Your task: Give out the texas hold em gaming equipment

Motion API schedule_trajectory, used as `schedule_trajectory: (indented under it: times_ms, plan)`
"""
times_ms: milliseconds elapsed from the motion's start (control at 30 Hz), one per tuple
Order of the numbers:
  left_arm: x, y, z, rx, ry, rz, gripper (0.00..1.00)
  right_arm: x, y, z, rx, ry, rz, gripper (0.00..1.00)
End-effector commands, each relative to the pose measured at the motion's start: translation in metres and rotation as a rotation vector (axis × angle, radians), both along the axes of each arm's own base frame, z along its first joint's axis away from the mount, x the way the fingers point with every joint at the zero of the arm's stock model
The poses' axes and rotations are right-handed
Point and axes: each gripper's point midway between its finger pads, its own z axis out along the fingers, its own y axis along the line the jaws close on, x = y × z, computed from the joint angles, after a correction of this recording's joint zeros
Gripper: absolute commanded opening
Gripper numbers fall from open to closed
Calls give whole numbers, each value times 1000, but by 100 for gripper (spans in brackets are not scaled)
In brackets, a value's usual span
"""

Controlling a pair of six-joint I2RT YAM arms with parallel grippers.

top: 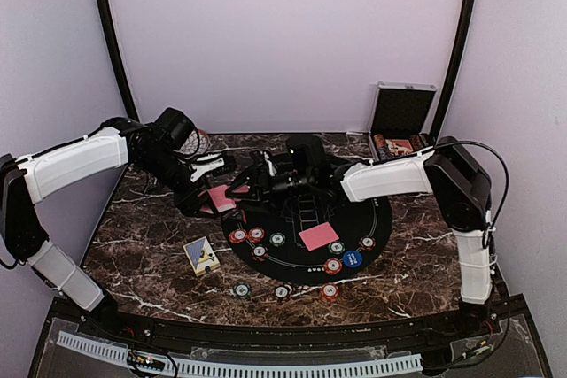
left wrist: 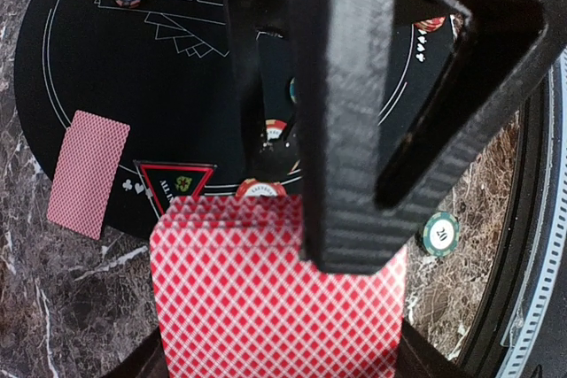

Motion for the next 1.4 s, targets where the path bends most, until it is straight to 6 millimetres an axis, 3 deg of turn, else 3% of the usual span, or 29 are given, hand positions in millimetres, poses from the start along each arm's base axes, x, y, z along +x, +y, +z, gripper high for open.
schedule_trajectory:
  times_ms: [0, 333, 667, 933, 1100, 1367]
  plan:
    - [2, -5, 15, -40, -10, -3, 0, -7, 17, 11, 55, -8, 45, 70]
    - [2, -6, 15, -42, -5, -6, 0, -11, 35, 16, 83, 2, 79, 71]
    - [1, -5, 16, -43, -4, -4, 0, -12, 49, 0, 70, 54, 107, 71]
    - [0, -4, 17, -44, -7, -5, 0, 8, 27, -21, -25, 54, 29, 64]
    - [0, -4, 16, -42, -5, -4, 0, 17, 8, -16, -30, 45, -2, 58]
    - [0, -3, 14, -37, -5, -2, 0, 13, 2, 8, 1, 17, 9, 43]
